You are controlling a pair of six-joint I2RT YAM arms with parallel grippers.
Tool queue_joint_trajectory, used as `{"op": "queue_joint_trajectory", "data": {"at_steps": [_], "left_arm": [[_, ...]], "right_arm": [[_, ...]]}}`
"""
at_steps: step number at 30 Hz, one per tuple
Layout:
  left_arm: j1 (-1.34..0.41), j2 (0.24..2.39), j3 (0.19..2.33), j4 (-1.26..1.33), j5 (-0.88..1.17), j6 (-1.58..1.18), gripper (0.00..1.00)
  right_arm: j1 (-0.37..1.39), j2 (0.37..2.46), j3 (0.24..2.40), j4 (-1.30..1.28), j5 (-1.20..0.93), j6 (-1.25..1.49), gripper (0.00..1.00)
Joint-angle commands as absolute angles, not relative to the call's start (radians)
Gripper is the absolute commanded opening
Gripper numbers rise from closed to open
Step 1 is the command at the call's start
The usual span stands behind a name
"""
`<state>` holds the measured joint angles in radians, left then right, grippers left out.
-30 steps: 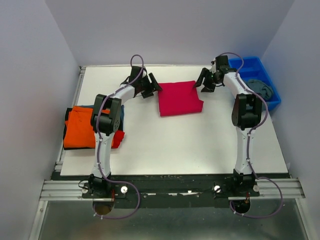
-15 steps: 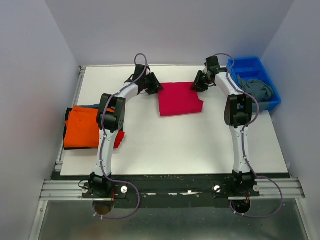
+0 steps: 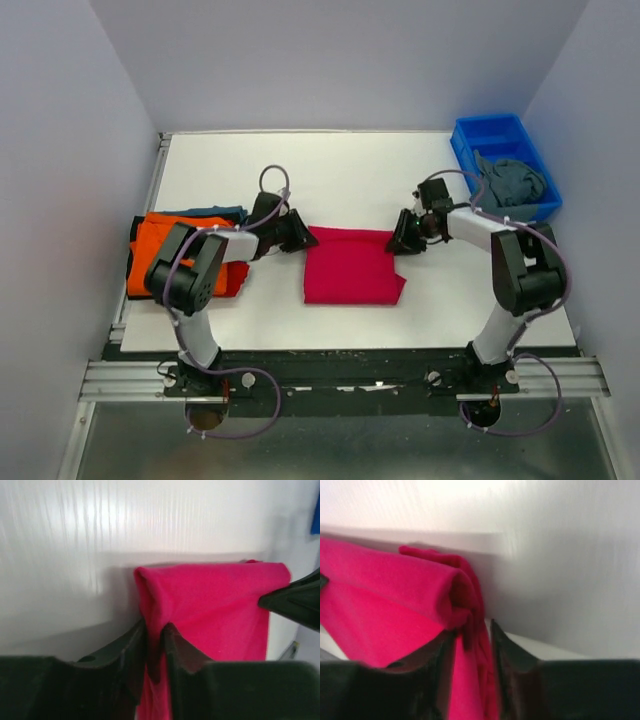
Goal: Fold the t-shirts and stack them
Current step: Fold the long partially folded tshirt into a neat square
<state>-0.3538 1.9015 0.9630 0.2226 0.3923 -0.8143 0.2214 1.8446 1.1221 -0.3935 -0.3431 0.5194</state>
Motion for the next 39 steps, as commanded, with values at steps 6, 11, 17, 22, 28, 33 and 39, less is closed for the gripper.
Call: {"op": "queue_joint_trajectory", "data": {"at_steps": [6, 11, 17, 22, 28, 33, 39], "left_arm": [[-0.416, 1.637, 0.591, 0.35, 0.316, -0.836, 0.77], [-0.417, 1.66, 0.62, 0.331, 0.307, -0.815, 0.71], [-0.437, 1.753, 0.698, 0.321, 0.275, -0.799, 0.66], [-0.465, 1.798, 0.73, 0.319, 0.203, -0.799, 0.63], [-0.466, 1.85, 0.727, 0.359, 0.178, -0.818, 0.53], [-0.475, 1.861, 0.718, 0.437, 0.172, -0.815, 0.09], [-0.494, 1.772, 0.703, 0.456, 0.117, -0.778, 0.0]], "right_arm": [[0.216, 1.586, 0.769, -0.238, -0.301, 0.537, 0.57], [0.218, 1.629, 0.801, -0.212, -0.328, 0.526, 0.57], [0.218, 1.7, 0.871, -0.21, -0.314, 0.535, 0.56], [0.219, 1.756, 0.908, -0.209, -0.307, 0.558, 0.51], [0.227, 1.786, 0.922, -0.195, -0.29, 0.557, 0.46], [0.253, 1.798, 0.931, -0.167, -0.288, 0.554, 0.3], [0.328, 1.715, 0.913, -0.137, -0.217, 0.5, 0.05]]}}
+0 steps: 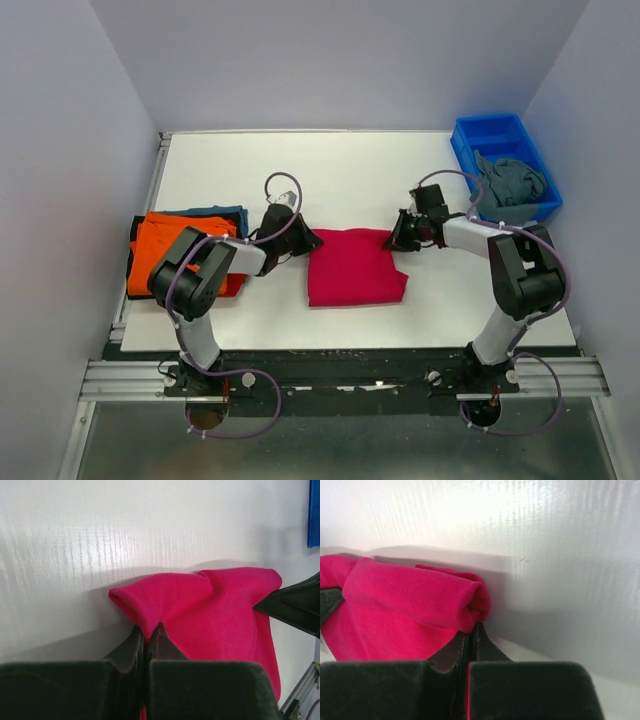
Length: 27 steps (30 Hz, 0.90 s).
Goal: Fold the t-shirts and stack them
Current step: Fold the long partially folded tshirt into a neat square, then put the neatly folded tshirt into the corner of the board with both arms
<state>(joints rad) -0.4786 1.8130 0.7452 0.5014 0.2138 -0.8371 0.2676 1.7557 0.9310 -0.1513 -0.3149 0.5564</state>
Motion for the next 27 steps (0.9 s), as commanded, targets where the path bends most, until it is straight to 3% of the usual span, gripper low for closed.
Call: {"op": "queue_joint_trajectory", "data": {"at_steps": [1, 13, 20, 27], "left_arm": [[-0.497, 1.74, 0.687, 0.456, 0.104, -0.767, 0.0], [-0.523, 1.157, 0.503, 0.254, -0.098, -0.68, 0.0], [-0.52, 0.915, 0.618, -0.044, -0.241, -0.629, 0.0], [-0.462, 0.801, 0.88, -0.457, -0.558, -0.621, 0.0]], "right_arm": [[0.346, 1.683, 0.896, -0.133, -0.187, 0.488, 0.01], [0.514, 1.238, 0.692, 0.024, -0.176, 0.405, 0.01], [0.621, 1.164, 0.819, 0.002, -0.169, 0.4, 0.01], [0.761, 1.242, 1.037, -0.044, -0.155, 0.413, 0.01]]}}
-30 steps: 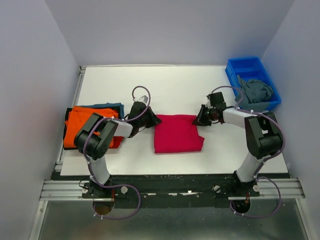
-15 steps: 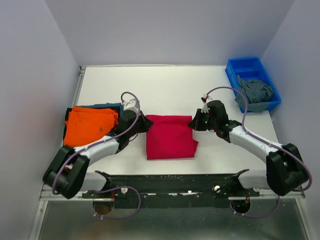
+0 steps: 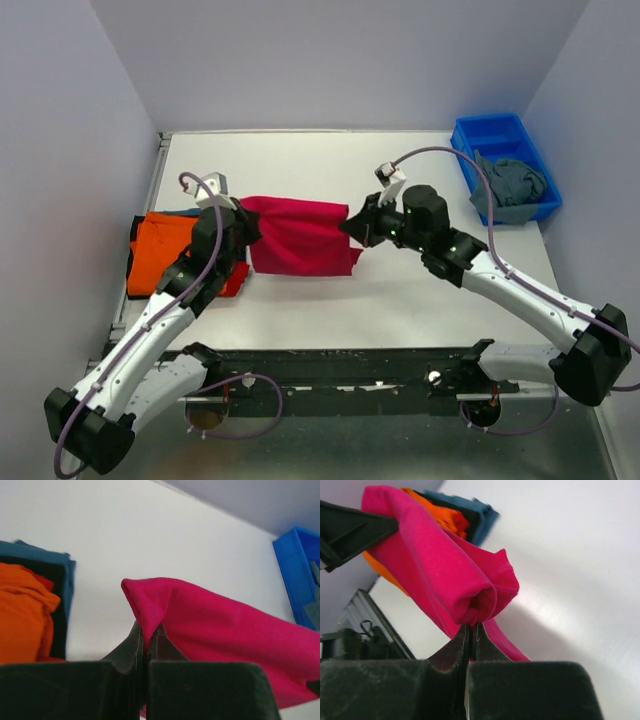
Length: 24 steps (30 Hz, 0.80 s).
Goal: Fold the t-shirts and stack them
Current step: Put the neatly folded tshirt into the corner of the board with both arms
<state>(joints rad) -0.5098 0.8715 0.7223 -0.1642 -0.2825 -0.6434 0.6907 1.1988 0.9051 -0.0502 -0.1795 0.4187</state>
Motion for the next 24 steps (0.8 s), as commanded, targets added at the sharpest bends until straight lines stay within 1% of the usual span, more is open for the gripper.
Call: {"op": "queue_joint_trajectory", "data": {"at_steps": [1, 7, 10, 13, 18, 24], "left_arm": [[-0.45, 0.793, 0.912, -0.507, -0.599, -0.62, 0.0], [-0.338, 0.775, 1.087, -0.71, -0.885, -0.572, 0.0], [-0.286, 0.795, 1.117, -0.726, -1.063, -0.522, 0.0], [-0.212, 0.816, 1.098, -0.683, -1.152, -0.453, 0.0], [-0.039, 0.847, 1.049, -0.588, -1.102, -0.351, 0.0], [0.058, 0.914, 1.04, -0.517, -1.072, -0.324, 0.0]], "right_arm": [[0.79, 1.271, 1.078, -0.048, -0.149, 0.413, 0.01], [0.943, 1.462, 1.323, -0.063, -0.107, 0.416, 0.01], [1.0, 1.575, 1.439, -0.057, -0.107, 0.446, 0.01], [1.049, 1.684, 1.538, -0.034, -0.097, 0.471, 0.01], [1.106, 1.825, 1.672, -0.04, -0.09, 0.502, 0.01], [1.117, 1.936, 1.741, -0.038, -0.109, 0.548, 0.01]]}}
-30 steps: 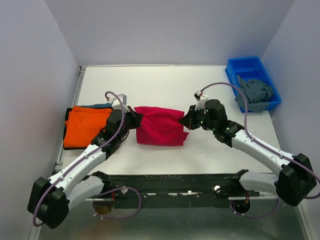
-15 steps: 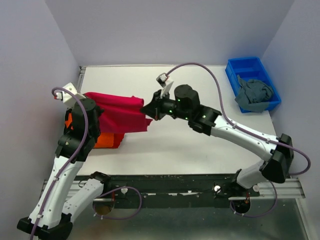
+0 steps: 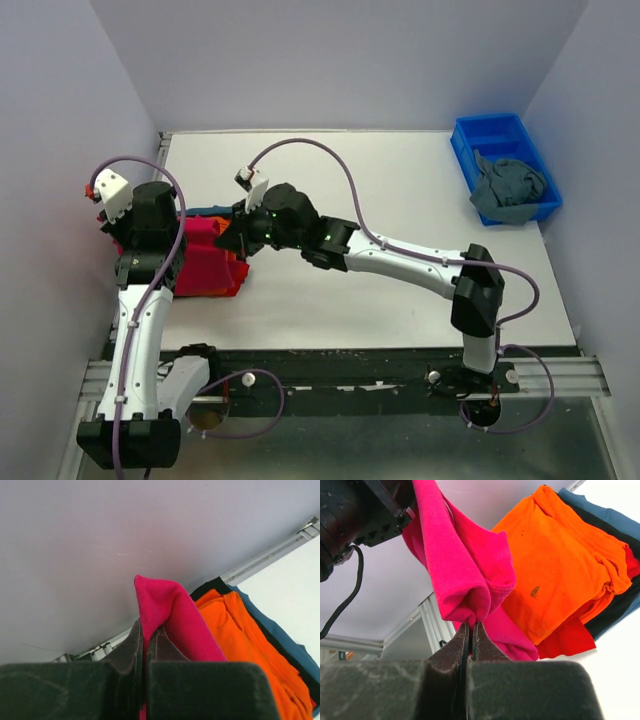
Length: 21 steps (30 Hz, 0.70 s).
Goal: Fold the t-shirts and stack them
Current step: Put the neatly folded tshirt into the corner of the board with both arms
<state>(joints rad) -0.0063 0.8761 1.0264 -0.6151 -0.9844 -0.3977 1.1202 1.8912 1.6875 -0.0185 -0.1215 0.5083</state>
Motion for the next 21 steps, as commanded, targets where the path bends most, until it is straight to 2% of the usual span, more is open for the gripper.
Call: {"op": "queue_joint_trajectory", "data": {"at_steps": [1, 8, 18, 19, 20, 21], "left_arm": [[0.066, 0.936, 1.052, -0.522, -1.075, -0.324, 0.0], [0.1, 1.037, 1.038, -0.448, -1.019, -0.301, 0.0], [0.14, 1.391, 1.166, -0.431, -0.921, -0.361, 0.02], [0.149, 1.422, 1.186, -0.433, -0.878, -0.344, 0.23], [0.153, 1.461, 1.212, -0.463, -0.864, -0.347, 0.48], [0.158, 1.489, 1.244, -0.495, -0.844, -0.356, 0.81]], "right_arm": [[1.117, 1.953, 1.749, -0.037, -0.117, 0.557, 0.01], [1.115, 2.046, 1.814, -0.057, -0.065, 0.578, 0.01], [0.999, 2.31, 2.072, -0.118, -0.093, 0.669, 0.01], [0.985, 2.341, 2.109, -0.138, -0.113, 0.681, 0.04], [0.973, 2.376, 2.152, -0.161, -0.126, 0.696, 0.3], [0.966, 2.4, 2.199, -0.185, -0.12, 0.706, 0.57]]}}
